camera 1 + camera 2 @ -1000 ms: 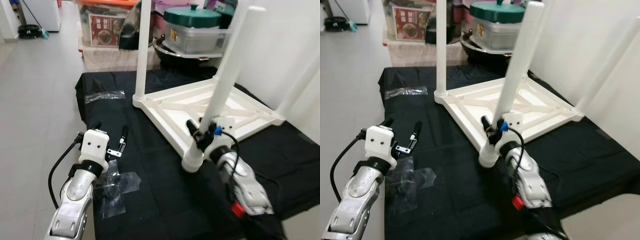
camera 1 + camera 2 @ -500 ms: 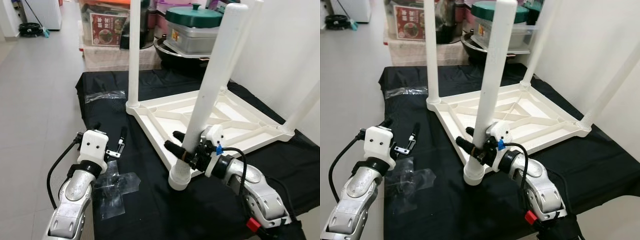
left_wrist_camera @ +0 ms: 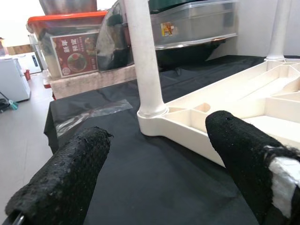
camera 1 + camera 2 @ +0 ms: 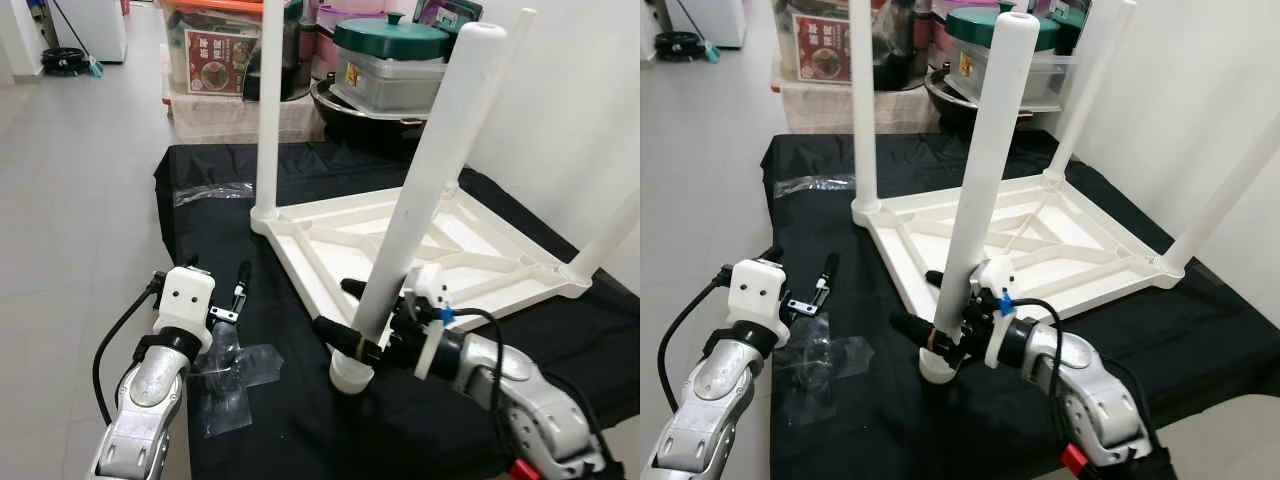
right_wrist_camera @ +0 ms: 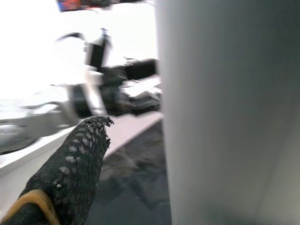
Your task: Building children table
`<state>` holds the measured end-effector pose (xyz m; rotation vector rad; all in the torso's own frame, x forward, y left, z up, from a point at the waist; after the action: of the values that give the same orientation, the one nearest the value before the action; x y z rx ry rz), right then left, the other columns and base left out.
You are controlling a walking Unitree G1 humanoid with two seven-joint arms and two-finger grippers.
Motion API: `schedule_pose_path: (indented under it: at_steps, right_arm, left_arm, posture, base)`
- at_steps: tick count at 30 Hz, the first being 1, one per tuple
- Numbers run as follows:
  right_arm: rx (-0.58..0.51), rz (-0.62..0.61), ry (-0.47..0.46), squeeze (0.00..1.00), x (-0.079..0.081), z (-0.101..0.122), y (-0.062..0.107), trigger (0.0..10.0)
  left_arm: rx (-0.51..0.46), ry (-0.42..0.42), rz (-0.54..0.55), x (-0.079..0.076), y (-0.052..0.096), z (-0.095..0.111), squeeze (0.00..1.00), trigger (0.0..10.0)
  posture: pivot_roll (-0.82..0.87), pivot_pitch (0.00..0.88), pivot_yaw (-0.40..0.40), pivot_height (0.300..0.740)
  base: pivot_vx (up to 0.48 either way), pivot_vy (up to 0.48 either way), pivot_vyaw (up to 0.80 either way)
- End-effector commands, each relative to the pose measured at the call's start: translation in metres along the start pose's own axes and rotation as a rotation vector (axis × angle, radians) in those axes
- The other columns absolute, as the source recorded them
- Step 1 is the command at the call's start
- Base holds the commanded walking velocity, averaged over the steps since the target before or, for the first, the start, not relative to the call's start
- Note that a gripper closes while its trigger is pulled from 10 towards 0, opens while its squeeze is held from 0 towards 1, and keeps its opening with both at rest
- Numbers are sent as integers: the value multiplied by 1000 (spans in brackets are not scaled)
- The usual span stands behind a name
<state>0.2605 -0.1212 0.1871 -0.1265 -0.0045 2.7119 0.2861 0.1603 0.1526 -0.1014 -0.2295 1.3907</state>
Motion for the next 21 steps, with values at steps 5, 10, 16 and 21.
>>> schedule_pose_path:
  at_steps: [5,10,16,21]
  right_arm:
    - [-4,116,81,1000,-1,15,-3,10000]
    - [20,251,79,396,14,19,-1,10000]
    - [48,301,87,0,23,13,-1,10000]
    - [51,182,115,0,12,6,-6,3922]
  left_arm:
    - [14,-11,-9,-3,-1,-4,0,10000]
    - [17,-17,-2,-1,0,-4,0,10000]
    - [27,-22,-2,0,2,-7,0,10000]
    - [31,-26,-5,0,1,-8,0,10000]
  posture:
    - [51,0,-132,740]
    - [61,0,-138,740]
    - [63,0,-136,740]
    - [57,0,-132,740]
  base:
    - [0,0,0]
    - [0,0,0]
    - [0,0,0]
    - [0,0,0]
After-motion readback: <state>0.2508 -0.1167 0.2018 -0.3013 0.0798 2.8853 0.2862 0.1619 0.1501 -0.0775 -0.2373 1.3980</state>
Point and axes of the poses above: a point about 5 cm out from each wrist's last joint towards the gripper, its own y axis pointing back from the gripper into the wrist, its own z axis along the axis of the wrist's last joint, x = y × z, the point moved 1 cm from there along -y, pointing out of the wrist towards the gripper, and after that the axes turned 7 degrees about y, right-handed, at the moved point
